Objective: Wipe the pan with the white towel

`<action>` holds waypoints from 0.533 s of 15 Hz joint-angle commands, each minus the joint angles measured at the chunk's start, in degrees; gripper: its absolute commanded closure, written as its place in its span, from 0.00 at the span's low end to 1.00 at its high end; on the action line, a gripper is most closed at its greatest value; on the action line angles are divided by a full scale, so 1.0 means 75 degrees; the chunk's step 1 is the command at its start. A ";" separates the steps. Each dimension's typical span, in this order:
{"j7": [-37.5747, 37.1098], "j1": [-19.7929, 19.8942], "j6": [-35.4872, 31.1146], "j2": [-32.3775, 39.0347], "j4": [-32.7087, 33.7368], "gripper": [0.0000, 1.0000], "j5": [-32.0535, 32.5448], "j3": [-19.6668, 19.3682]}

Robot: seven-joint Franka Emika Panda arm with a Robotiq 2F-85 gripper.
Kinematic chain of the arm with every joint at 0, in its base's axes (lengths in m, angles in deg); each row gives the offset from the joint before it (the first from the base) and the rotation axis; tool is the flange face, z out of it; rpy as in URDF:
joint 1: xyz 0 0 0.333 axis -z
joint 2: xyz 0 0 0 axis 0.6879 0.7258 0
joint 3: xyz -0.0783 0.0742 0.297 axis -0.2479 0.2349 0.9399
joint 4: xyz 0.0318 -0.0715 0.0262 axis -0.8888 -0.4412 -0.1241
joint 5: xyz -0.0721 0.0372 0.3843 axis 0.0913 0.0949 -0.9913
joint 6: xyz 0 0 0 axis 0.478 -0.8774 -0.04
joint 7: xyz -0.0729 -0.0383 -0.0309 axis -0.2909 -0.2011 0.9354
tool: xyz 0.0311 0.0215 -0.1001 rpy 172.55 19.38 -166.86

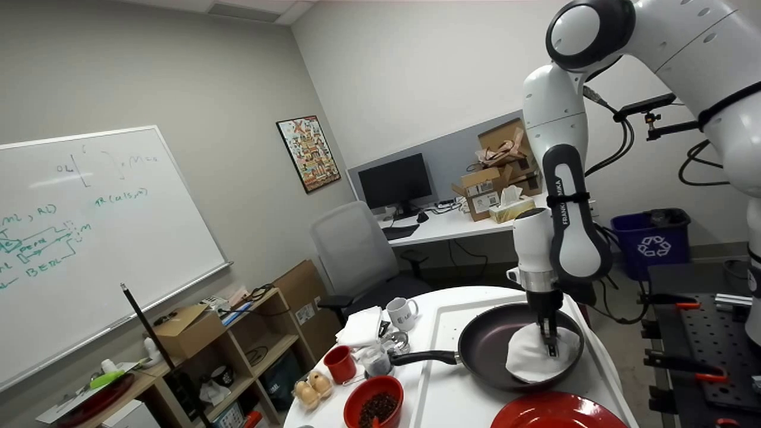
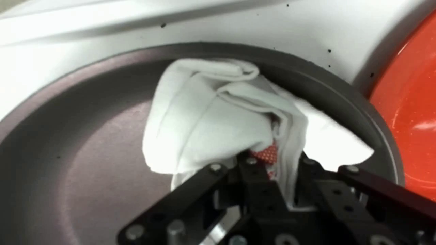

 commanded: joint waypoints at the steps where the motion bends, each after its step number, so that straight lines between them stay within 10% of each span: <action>1: -0.0157 -0.0929 0.0908 -0.1320 -0.0411 0.96 -0.0720 -0.0468; 8: -0.0320 -0.2676 0.2263 -0.2951 -0.0623 0.96 -0.0838 -0.1739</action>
